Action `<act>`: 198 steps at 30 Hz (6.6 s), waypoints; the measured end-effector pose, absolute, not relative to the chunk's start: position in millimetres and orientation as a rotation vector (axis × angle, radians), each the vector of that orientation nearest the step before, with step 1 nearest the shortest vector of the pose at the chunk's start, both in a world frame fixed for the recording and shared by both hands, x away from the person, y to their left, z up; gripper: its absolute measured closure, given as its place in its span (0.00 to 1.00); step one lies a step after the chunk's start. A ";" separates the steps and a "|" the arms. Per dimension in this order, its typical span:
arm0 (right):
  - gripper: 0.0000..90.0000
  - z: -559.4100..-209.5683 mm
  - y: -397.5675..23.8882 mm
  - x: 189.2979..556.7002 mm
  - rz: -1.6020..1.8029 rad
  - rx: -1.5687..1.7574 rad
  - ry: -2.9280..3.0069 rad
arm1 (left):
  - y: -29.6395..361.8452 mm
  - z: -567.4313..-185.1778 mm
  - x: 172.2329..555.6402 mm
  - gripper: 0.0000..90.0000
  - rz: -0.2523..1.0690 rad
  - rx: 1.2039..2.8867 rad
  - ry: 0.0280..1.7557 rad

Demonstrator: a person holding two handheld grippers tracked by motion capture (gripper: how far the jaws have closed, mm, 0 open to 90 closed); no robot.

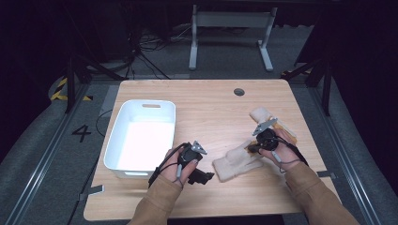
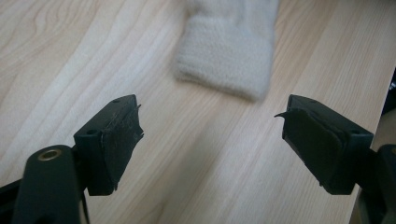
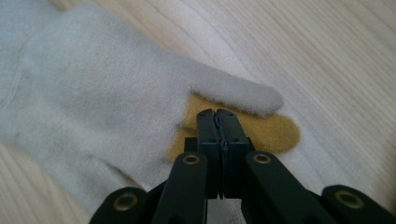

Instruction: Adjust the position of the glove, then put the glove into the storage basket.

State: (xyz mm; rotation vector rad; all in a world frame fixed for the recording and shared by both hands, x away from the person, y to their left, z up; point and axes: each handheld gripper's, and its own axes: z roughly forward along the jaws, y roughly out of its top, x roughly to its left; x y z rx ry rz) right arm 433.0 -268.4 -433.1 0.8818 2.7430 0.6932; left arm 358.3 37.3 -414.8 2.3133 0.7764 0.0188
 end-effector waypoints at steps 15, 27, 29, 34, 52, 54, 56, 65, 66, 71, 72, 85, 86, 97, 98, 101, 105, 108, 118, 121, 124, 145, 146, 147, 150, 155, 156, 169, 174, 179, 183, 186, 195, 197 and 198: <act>1.00 -430.1 -276.3 412.0 0.657 0.912 2.786 | 40.9 -407.0 371.7 0.21 0.118 2.165 0.858; 1.00 -428.3 -277.0 398.5 0.613 0.942 2.846 | 38.9 -410.7 379.3 0.20 0.179 2.159 0.938; 1.00 -428.1 -277.9 397.8 0.612 0.940 2.851 | 38.8 -410.2 380.0 0.23 0.153 2.168 0.953; 0.98 -422.3 -282.9 396.8 0.640 0.948 2.819 | 37.5 -410.9 379.9 0.26 0.155 2.190 0.926; 0.94 -385.2 -329.8 386.7 1.022 1.079 2.392 | 24.9 -411.3 383.9 0.25 0.139 2.201 0.881; 0.94 -384.7 -334.8 387.2 1.036 1.098 2.369 | 24.7 -411.5 384.3 0.25 0.139 2.196 0.882; 0.93 -384.8 -340.7 388.8 1.058 1.125 2.348 | 24.6 -412.0 384.2 0.25 0.135 2.200 0.880; 0.86 -386.1 -361.0 403.9 1.117 1.226 2.225 | 24.7 -413.3 383.8 0.25 0.131 2.205 0.882; 0.83 -387.2 -362.5 407.1 1.116 1.235 2.209 | 24.5 -413.8 383.5 0.25 0.129 2.205 0.880; 0.75 -394.9 -366.5 428.6 1.088 1.266 2.153 | 25.2 -415.3 381.2 0.25 0.132 2.209 0.885; 0.73 -397.0 -367.1 433.3 1.083 1.268 2.139 | 25.7 -415.4 380.8 0.25 0.134 2.210 0.887; 0.64 -430.0 -373.2 474.6 0.991 1.282 2.134 | 33.9 -417.1 370.5 0.23 0.145 2.215 0.922; 0.63 -432.2 -372.6 477.2 0.976 1.273 2.131 | 35.0 -417.2 369.9 0.23 0.149 2.219 0.921; 0.64 -450.5 -370.6 494.9 0.946 1.325 2.131 | 44.1 -419.5 363.9 0.23 0.160 2.212 0.959; 0.66 -452.1 -370.4 495.7 0.933 1.333 2.147 | 44.4 -419.3 363.8 0.23 0.160 2.210 0.961; 0.72 -453.7 -369.7 495.7 0.929 1.322 2.162 | 43.8 -419.7 363.8 0.23 0.160 2.211 0.960; 0.77 -450.3 -371.1 493.9 0.928 1.304 2.169 | 42.8 -419.9 363.2 0.23 0.154 2.219 0.953; 0.78 -445.6 -370.1 491.1 0.957 1.286 2.163 | 42.9 -419.3 363.5 0.23 0.153 2.209 0.955; 0.78 -418.9 -371.6 477.3 1.018 1.226 2.137 | 41.8 -418.8 365.1 0.23 0.151 2.214 0.945; 0.78 -410.8 -373.3 471.5 1.050 1.216 2.129 | 40.1 -418.3 366.1 0.23 0.147 2.213 0.940; 0.79 -404.2 -376.8 465.8 1.095 1.210 2.129 | 37.5 -418.9 367.3 0.23 0.147 2.217 0.933; 0.79 -365.2 -374.3 424.2 1.262 0.950 2.277 | 27.7 -412.2 374.3 0.23 0.110 2.229 0.855; 0.79 -364.1 -373.4 422.6 1.268 0.937 2.286 | 27.5 -412.0 374.7 0.23 0.112 2.231 0.848; 0.79 -363.2 -372.5 421.2 1.274 0.925 2.298 | 27.3 -411.9 374.9 0.23 0.106 2.231 0.843; 0.79 -361.6 -369.9 418.0 1.289 0.889 2.324 | 26.3 -412.2 374.8 0.23 0.102 2.232 0.837; 0.79 -357.3 -363.6 412.6 1.292 0.841 2.367 | 26.1 -410.8 374.3 0.23 0.098 2.242 0.820; 0.79 -356.2 -362.4 411.6 1.296 0.834 2.376 | 26.3 -410.5 374.1 0.22 0.094 2.241 0.820; 0.79 -351.2 -344.5 403.1 1.293 0.711 2.474 | 27.2 -409.9 373.8 0.23 0.102 2.239 0.822; 0.79 -351.0 -337.0 400.5 1.309 0.653 2.507 | 26.8 -410.0 373.4 0.23 0.103 2.239 0.825; 0.79 -352.5 -330.2 399.3 1.322 0.607 2.537 | 25.6 -410.1 372.7 0.23 0.097 2.245 0.822; 0.79 -353.4 -324.4 397.8 1.321 0.578 2.562 | 25.7 -410.1 372.6 0.23 0.097 2.246 0.821; 0.79 -354.2 -320.7 396.9 1.321 0.564 2.576 | 25.8 -410.0 372.3 0.23 0.099 2.240 0.824; 0.79 -362.3 -310.2 397.6 1.328 0.528 2.619 | 25.0 -410.3 372.3 0.23 0.096 2.250 0.819; 0.79 -362.7 -307.4 396.9 1.327 0.511 2.630 | 25.1 -410.5 372.5 0.23 0.096 2.252 0.819; 0.79 -363.1 -306.3 396.7 1.331 0.506 2.633 | 25.2 -410.4 372.5 0.23 0.097 2.252 0.819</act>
